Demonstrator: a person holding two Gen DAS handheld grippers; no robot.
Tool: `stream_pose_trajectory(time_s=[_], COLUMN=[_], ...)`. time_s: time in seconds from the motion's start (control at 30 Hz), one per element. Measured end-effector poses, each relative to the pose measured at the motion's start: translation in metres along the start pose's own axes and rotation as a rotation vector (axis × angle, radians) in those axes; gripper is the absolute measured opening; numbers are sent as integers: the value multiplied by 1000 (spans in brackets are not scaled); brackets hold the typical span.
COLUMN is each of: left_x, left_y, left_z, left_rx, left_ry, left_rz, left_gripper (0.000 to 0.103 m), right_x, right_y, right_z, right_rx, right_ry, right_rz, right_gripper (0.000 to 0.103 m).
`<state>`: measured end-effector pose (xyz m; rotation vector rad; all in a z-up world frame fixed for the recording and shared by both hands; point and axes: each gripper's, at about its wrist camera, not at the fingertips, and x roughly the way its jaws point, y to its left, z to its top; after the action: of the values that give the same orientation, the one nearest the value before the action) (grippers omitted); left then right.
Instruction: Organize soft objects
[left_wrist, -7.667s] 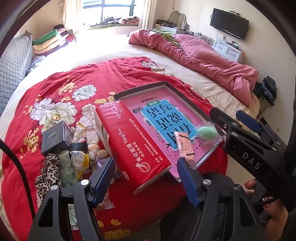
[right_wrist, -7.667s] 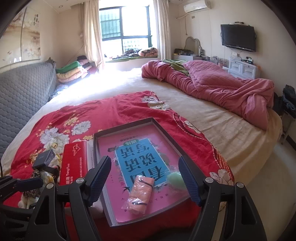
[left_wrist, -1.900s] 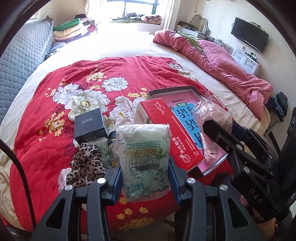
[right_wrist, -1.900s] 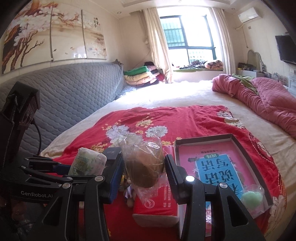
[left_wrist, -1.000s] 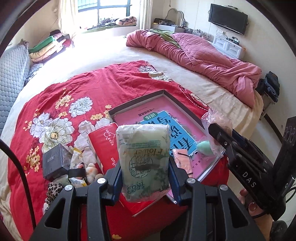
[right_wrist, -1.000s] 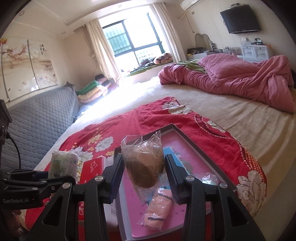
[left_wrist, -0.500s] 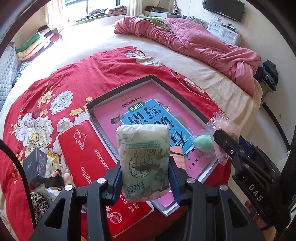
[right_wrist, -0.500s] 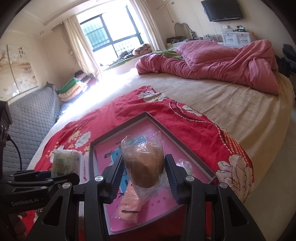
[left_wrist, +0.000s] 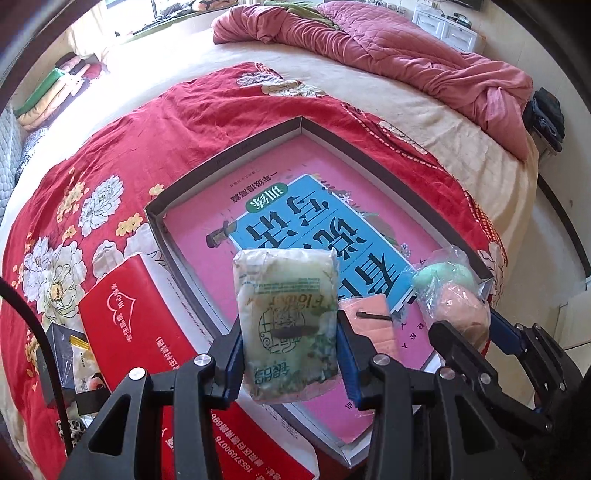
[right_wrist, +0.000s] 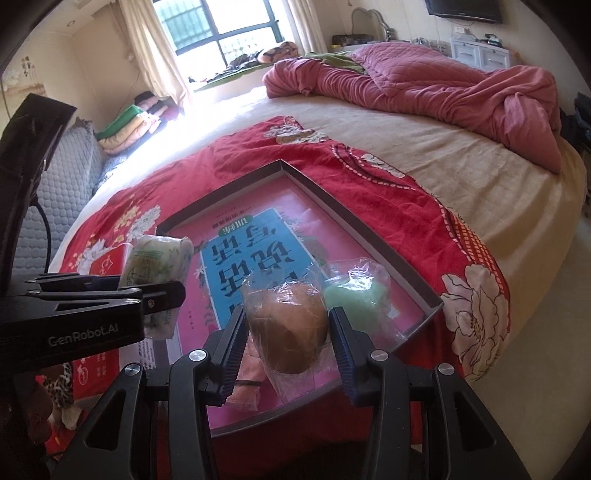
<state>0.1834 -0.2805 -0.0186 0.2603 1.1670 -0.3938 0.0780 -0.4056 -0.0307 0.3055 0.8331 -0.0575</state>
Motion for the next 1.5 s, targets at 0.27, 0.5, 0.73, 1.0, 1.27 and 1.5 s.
stream_pose_trajectory(time_s=[0.27,0.5,0.73,1.0,1.27,1.5], left_x=[23,27,28,33,35,37], left_y=[-1,-6,-14,-18,-15,-16], left_z=[1,0,-1,3,9,9], left_rx=[13,33,67,82,59,67], left_ry=[65,70,86,129,158,156], left_rz=[-2,15,17,9,-17,3], left_gripper=[44,44,44,45,45,48], right_x=[15,19,21,22,24,26], right_y=[0,-1,-3,-1,1,5], right_z=[-3,-5,-5,-4,-4,-3], right_rx=[-10,-10,-3,-20,-41,-60], right_ry=[74,98,113,114,122,129], right_rz=[-6,-7,-16,-56,-73,-69], right_gripper=[46,46,47,54,59,64])
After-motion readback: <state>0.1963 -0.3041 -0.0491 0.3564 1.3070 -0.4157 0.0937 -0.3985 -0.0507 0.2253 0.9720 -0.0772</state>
